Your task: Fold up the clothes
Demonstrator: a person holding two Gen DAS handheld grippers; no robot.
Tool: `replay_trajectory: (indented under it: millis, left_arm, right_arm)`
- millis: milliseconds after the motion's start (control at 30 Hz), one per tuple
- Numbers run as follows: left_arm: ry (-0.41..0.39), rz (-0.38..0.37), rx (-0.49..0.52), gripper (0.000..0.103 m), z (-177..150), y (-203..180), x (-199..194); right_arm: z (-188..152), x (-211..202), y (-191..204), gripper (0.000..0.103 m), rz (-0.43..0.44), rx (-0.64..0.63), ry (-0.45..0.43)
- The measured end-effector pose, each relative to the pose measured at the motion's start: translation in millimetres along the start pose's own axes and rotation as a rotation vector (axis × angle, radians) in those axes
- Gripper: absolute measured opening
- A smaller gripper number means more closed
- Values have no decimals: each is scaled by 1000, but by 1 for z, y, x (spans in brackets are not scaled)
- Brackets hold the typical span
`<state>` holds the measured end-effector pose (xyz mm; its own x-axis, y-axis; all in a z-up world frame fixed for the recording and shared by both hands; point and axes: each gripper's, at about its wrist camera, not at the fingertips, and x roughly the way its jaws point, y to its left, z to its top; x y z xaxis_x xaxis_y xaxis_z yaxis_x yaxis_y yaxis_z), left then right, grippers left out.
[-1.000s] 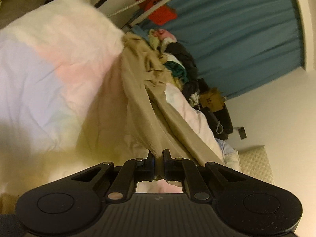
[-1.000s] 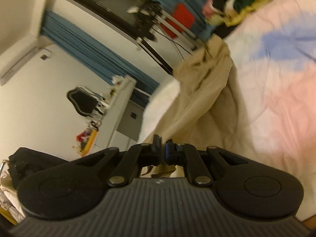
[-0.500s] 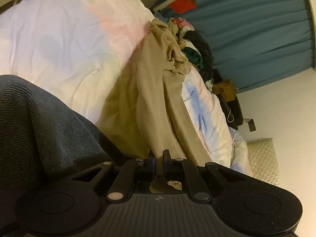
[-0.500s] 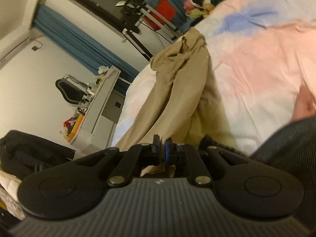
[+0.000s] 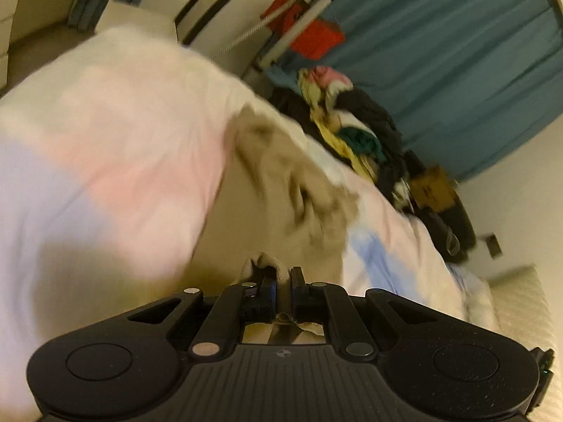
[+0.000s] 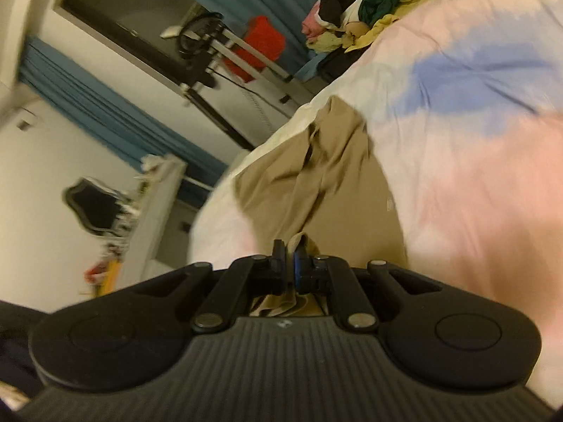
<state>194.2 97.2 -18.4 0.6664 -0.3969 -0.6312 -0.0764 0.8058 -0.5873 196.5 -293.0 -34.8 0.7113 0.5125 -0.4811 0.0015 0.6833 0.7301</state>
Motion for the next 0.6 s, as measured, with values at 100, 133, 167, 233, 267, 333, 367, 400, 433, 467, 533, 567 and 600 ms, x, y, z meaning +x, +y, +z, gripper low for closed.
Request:
replay_trajectory:
  millis: [100,133,167,233,267,333,367,400,433,467,533,567,600]
  left_arm:
    - [-25,40,55,8,18,-3,38]
    - [-34,54,73,8,23,-4,50]
    - [-42,67,92,8,29,-5,63]
    - [-59,94,128,8,41,-8,88]
    - [-67,107,147,8,47,-9,101]
    - [-79,131,182,8,55,-9,124]
    - [-76,138,197,9,53,-5,131]
    - [-73,144,212,9,51,-2,138]
    - [-72,148,226,10,49,1,143]
    - [-75,149,239,12,46,3,145]
    - [-87,151,274,13,42,2,143]
    - [-94,152,294,15,39,0,140]
    - [-100,154,312,18,38,-3,137]
  right_arm:
    - [26,48,-3,8,-53,-3,-5]
    - [33,63,-7,8,-61,-6,-7]
    - [39,77,-10,8,-69,-9,-8]
    - [47,100,-20,8,-76,-31,-16]
    - [51,112,-25,8,-80,-42,-20]
    - [55,133,-34,8,-91,-70,-22]
    - [55,143,-38,8,-103,-93,-16]
    - [54,152,-42,8,-119,-123,-8]
    - [51,157,-43,8,-131,-145,-2]
    - [48,161,-45,8,-142,-167,4]
    - [43,167,-45,9,-163,-211,10]
    - [40,168,-44,9,-173,-234,9]
    - [39,166,-39,9,-180,-256,2]
